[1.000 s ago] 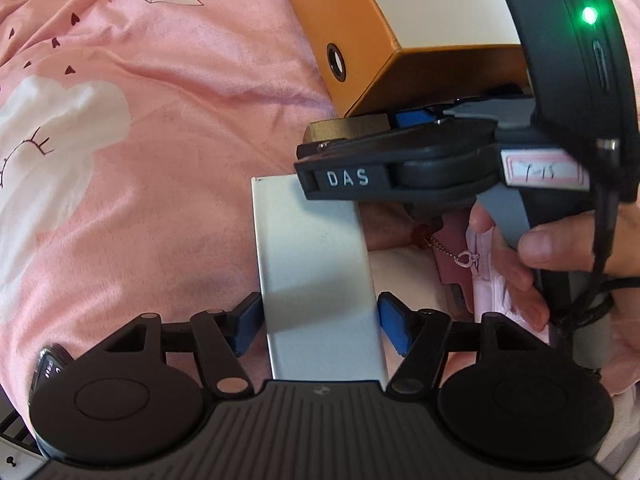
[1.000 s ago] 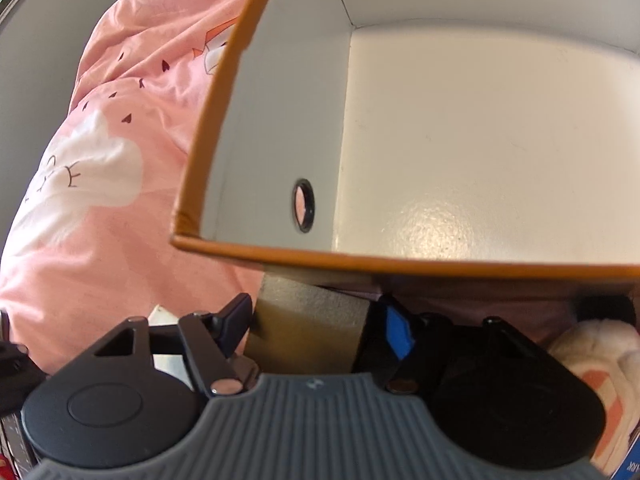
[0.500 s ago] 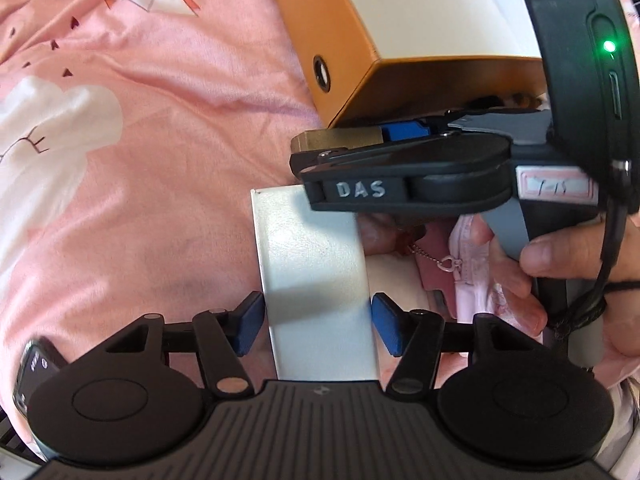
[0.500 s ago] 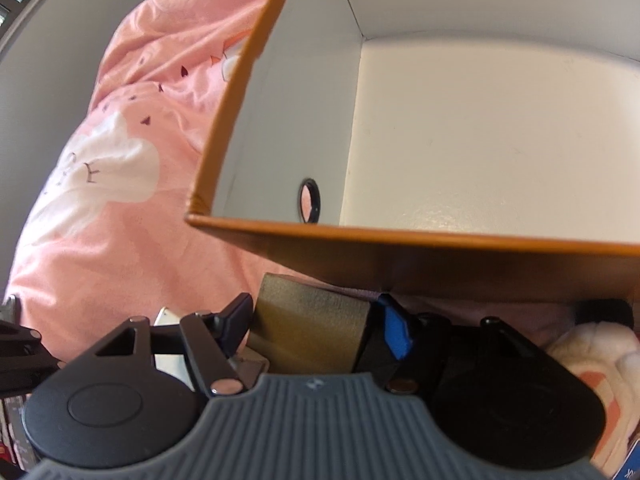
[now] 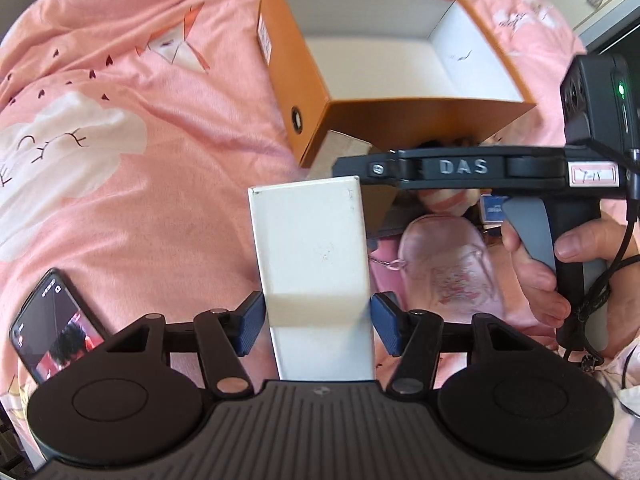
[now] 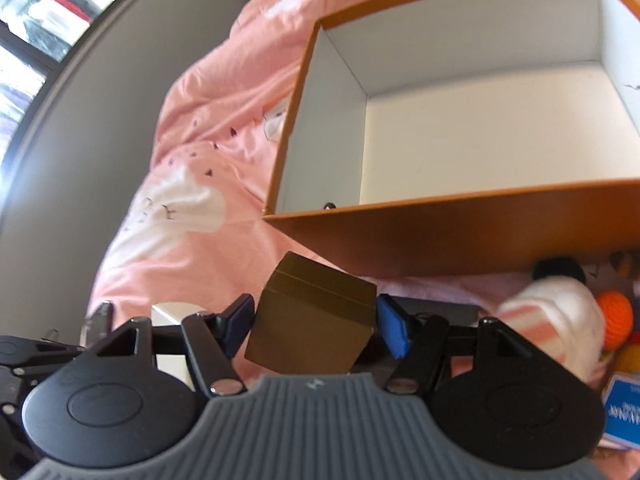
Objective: Organize objects
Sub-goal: 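Grasp the white box with the left gripper while the right gripper grasps the tan box, then lift the white box with the left gripper while the right gripper lifts the tan box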
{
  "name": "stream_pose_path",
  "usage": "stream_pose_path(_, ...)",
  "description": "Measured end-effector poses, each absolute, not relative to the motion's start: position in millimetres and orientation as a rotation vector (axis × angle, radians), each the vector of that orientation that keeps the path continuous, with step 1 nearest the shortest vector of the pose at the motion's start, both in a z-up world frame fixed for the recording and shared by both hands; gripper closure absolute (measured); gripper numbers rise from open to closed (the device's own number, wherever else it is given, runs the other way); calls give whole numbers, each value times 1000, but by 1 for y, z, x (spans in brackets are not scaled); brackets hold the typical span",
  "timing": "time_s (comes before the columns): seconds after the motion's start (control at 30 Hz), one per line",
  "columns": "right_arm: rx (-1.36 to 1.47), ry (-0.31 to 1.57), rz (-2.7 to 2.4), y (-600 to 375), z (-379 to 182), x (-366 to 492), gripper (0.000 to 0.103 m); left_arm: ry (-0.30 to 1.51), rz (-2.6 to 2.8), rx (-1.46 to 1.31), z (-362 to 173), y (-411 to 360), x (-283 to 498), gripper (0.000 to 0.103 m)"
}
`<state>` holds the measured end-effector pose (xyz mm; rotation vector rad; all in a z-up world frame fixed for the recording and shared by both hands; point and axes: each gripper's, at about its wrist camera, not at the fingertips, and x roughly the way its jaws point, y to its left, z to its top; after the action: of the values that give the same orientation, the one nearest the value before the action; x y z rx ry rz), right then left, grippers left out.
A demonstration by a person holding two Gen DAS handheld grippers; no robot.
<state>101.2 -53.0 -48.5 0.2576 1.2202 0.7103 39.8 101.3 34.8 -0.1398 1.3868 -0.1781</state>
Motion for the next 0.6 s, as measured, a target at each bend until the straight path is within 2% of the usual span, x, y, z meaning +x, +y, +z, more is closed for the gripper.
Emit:
stream_pose_path(0.03, 270, 1214, 711, -58, -45, 99, 35, 1386, -181, -125, 39, 101, 39, 103)
stream_pose_path(0.07, 271, 1204, 696, -63, -40, 96, 35, 1371, -199, -161, 44, 103, 38, 100)
stream_pose_path(0.23, 321, 1164, 695, -89, -22, 92, 36, 1353, -231, -143, 51, 96, 45, 100)
stream_pose_path(0.37, 307, 1161, 674, -94, -24, 92, 36, 1348, -283, -97, 42, 80, 46, 85)
stream_pose_path(0.53, 307, 1128, 640, -106, -26, 90, 36, 1300, -373, 21, 19, 53, 43, 40)
stream_pose_path(0.6, 297, 1115, 632, -112, -24, 91, 36, 1278, -394, 76, 8, 44, 43, 37)
